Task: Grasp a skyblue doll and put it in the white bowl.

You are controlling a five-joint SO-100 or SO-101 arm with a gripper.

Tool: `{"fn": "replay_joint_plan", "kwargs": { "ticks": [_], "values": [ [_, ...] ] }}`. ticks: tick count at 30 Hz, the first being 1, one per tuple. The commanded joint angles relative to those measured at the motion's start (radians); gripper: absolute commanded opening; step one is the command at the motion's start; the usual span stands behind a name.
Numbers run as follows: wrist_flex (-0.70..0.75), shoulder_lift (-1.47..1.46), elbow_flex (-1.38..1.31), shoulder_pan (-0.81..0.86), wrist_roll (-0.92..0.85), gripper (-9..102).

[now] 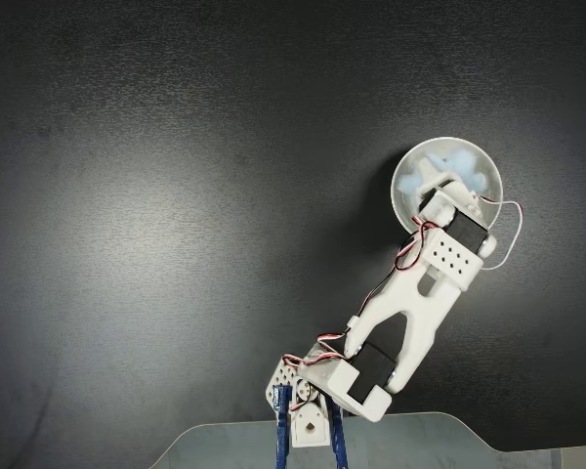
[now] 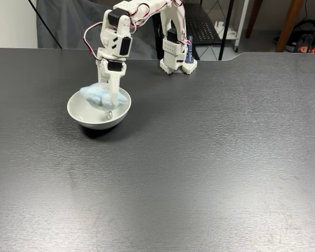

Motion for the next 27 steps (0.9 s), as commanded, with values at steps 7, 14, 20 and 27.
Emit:
{"fn": "replay_joint_plan", "kwargs": {
  "ticks": [7, 14, 20, 27],
  "values": [
    [0.000, 0.023, -0.156, 0.031, -0.011, 43],
    [0.003, 0.021, -0.141, 0.025, -0.075, 43],
    [-0.011, 0.023, -0.124, 0.031, -0.127, 43],
    [0.000, 0.025, -0.124, 0.034, -0.140, 43]
  ]
}}
